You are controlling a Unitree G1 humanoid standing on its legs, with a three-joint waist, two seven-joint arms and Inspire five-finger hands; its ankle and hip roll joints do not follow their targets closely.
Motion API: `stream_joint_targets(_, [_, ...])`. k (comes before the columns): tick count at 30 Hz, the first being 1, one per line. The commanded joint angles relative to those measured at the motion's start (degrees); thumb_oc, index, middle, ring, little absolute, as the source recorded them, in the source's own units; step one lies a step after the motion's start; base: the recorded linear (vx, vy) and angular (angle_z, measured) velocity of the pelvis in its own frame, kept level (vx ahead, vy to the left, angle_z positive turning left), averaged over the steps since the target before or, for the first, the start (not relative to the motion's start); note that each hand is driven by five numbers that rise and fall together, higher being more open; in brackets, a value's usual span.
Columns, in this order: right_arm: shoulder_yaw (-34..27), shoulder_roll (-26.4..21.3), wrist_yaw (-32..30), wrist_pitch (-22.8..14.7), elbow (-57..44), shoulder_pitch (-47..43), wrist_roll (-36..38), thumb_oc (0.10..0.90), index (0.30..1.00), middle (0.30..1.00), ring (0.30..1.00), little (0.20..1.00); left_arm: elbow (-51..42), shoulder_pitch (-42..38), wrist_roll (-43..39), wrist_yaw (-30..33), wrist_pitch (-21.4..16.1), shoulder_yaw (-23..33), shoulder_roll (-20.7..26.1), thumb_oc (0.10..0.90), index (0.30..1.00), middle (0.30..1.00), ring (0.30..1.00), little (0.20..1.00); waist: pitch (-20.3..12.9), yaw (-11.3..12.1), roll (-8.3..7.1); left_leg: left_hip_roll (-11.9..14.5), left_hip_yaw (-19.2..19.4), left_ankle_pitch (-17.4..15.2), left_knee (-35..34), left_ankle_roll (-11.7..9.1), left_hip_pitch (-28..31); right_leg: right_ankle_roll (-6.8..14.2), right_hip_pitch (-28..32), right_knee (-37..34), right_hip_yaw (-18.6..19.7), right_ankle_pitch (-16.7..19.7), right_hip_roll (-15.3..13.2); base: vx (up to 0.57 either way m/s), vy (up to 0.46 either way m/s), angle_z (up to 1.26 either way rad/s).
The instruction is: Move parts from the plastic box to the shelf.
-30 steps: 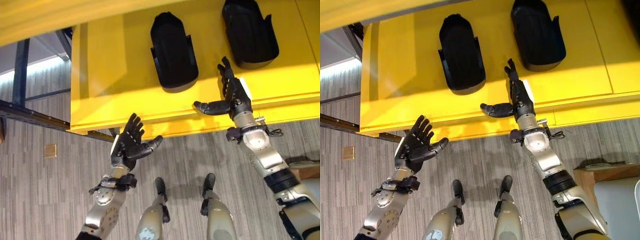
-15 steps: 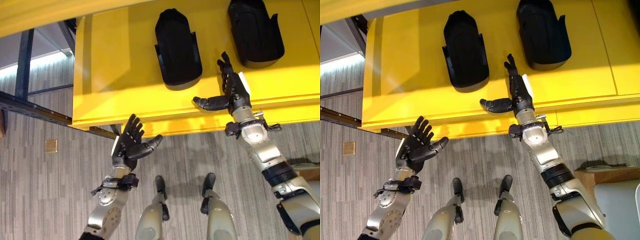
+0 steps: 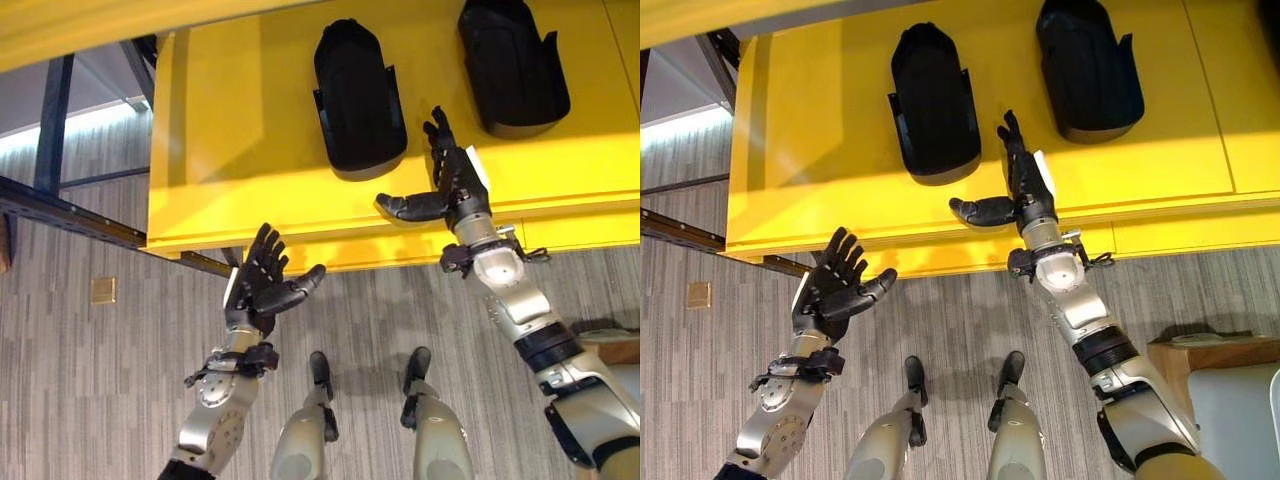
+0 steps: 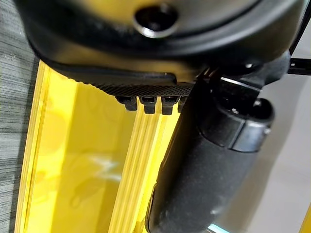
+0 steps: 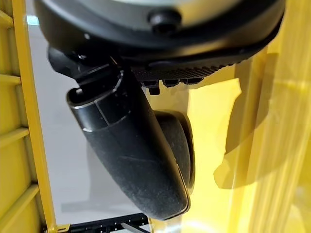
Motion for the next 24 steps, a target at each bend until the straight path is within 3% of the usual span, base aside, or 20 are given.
stream_joint_targets(1, [3.7,5.3,2.3,-2.7,-0.3,-6.2,1.8,0.900,1.000,1.000,1.000,1.000,-6.9,-0.2,1.5,-0.2,-5.9,3.3,2.2,0.900,1.000,1.000,1.000,1.000,-2.0,1.8,-6.17,1.3,-1.5,0.2,-2.4,-2.5,2.6,4.3,2.8,-3.9,1.0,4.4,-4.6,0.00,0.000,0.00])
stream_joint_targets(24, [4.5,7.1,2.3,-2.5,-0.9,-6.6,1.8,0.900,1.000,1.000,1.000,1.000,-6.5,0.0,1.5,0.4,-6.1,3.7,2.0,0.900,1.000,1.000,1.000,1.000,-2.7,2.5,-7.70,1.0,-2.1,0.1,-2.4,-2.4,3.1,4.5,4.1,-4.4,0.1,4.6,-4.8,0.00,0.006,0.03])
